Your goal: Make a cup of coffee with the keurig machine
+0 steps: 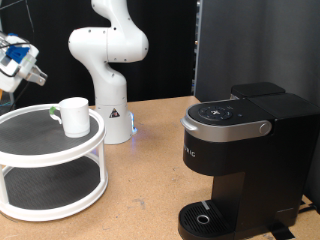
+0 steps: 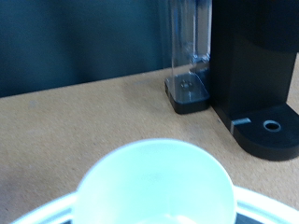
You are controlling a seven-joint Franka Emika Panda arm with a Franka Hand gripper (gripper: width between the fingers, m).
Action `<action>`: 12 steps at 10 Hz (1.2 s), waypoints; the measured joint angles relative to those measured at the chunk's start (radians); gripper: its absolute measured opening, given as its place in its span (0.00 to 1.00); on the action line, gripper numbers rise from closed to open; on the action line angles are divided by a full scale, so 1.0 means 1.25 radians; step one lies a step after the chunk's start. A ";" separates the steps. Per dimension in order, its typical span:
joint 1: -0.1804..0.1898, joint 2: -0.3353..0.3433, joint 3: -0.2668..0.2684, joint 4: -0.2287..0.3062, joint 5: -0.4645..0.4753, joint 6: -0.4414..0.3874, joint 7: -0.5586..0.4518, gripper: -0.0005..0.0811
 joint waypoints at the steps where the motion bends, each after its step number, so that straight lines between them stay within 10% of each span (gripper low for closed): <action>1: 0.003 0.007 0.002 -0.016 0.002 0.034 -0.002 0.01; 8: 0.007 0.068 -0.010 -0.067 0.015 0.109 -0.097 0.12; 9: 0.005 0.074 -0.015 -0.071 0.015 0.113 -0.107 0.39; 10: 0.003 0.079 -0.021 -0.075 0.015 0.116 -0.117 0.39; 12: -0.001 0.081 -0.034 -0.081 0.016 0.119 -0.124 0.73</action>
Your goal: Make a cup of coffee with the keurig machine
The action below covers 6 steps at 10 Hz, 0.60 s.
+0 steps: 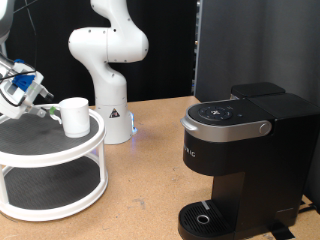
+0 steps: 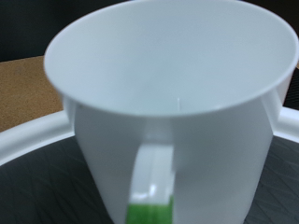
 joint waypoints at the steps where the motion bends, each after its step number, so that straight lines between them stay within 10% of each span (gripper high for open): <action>1: -0.001 0.000 -0.005 -0.003 0.004 0.005 0.000 0.73; 2: -0.001 0.000 -0.009 -0.007 0.011 0.011 0.000 0.92; 6: 0.000 0.000 -0.010 -0.020 0.049 0.028 0.000 0.99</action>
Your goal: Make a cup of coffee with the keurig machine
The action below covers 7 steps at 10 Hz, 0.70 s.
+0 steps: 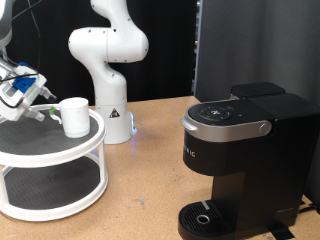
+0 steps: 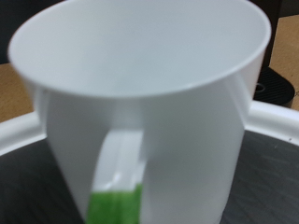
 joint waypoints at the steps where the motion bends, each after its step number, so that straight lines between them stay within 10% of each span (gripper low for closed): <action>1: 0.002 0.000 0.000 -0.002 0.012 -0.004 0.000 0.99; 7: 0.005 0.000 0.002 -0.011 0.022 -0.020 -0.003 0.99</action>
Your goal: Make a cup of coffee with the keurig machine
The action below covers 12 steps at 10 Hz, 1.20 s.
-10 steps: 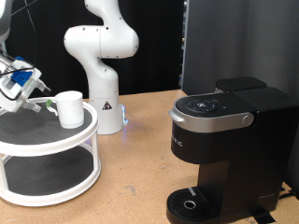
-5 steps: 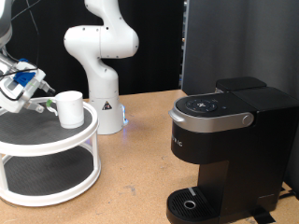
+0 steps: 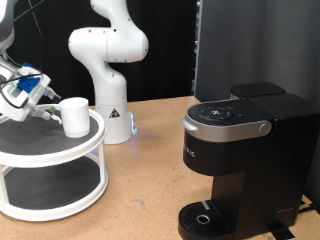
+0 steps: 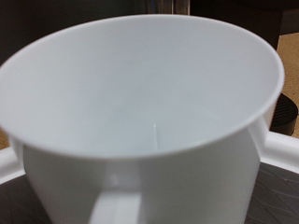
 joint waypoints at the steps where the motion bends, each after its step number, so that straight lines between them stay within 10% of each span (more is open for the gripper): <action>1: 0.000 0.000 0.000 -0.001 0.000 0.000 -0.001 0.85; 7: 0.000 0.000 0.000 -0.001 0.000 0.000 -0.001 0.12; 12: 0.000 -0.005 0.000 0.020 0.008 -0.027 0.025 0.09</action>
